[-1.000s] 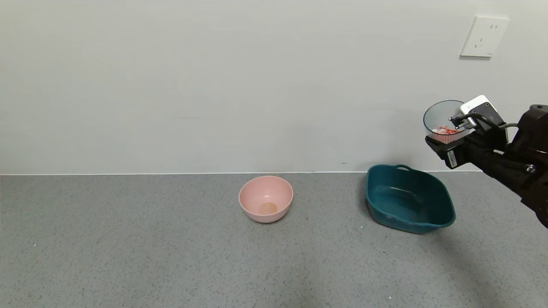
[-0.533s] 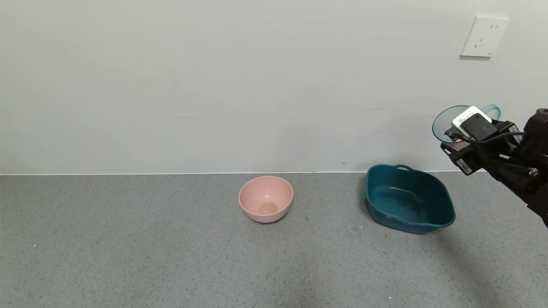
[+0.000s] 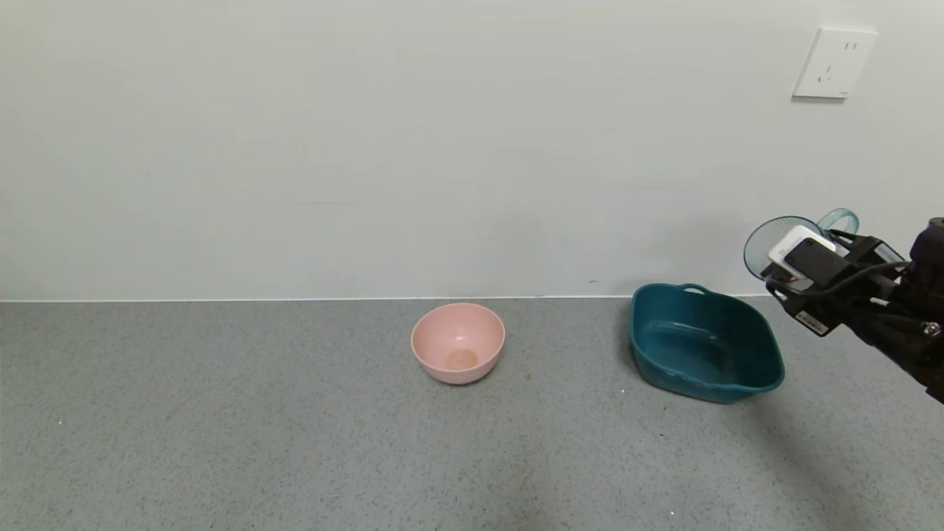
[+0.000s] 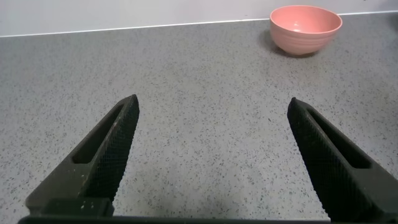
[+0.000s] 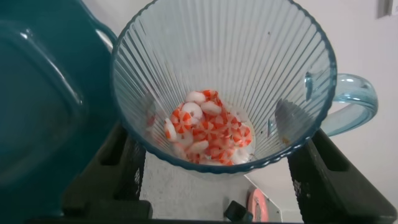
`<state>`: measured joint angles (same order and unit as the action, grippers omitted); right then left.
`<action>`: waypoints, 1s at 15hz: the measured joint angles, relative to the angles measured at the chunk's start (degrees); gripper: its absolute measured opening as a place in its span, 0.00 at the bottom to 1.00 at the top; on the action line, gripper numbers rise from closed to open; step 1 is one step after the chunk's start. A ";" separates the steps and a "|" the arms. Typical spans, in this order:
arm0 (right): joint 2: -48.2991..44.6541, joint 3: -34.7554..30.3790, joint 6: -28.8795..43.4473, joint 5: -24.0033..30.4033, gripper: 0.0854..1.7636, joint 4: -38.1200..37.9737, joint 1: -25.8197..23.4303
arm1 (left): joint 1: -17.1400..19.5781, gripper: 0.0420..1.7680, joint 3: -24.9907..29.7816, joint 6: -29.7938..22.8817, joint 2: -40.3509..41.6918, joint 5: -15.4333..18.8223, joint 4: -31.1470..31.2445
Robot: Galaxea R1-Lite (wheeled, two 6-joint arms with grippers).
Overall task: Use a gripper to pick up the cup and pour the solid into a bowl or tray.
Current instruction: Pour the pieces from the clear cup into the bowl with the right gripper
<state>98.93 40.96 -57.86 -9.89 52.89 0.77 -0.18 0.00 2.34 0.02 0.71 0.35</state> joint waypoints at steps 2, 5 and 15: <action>-0.55 -2.27 -3.39 0.00 0.75 0.05 -0.02 | 0.00 0.97 0.00 0.00 0.00 0.00 0.00; -0.87 -5.27 -9.37 -2.27 0.75 0.05 -0.11 | 0.00 0.97 0.00 0.02 0.00 0.00 0.00; 3.67 -1.72 -30.89 -2.97 0.75 4.41 -1.34 | 0.00 0.97 -0.02 0.02 0.00 0.00 -0.02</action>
<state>102.60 39.24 -88.75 -12.86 57.31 -0.57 -0.18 -0.02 2.36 0.02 0.71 0.33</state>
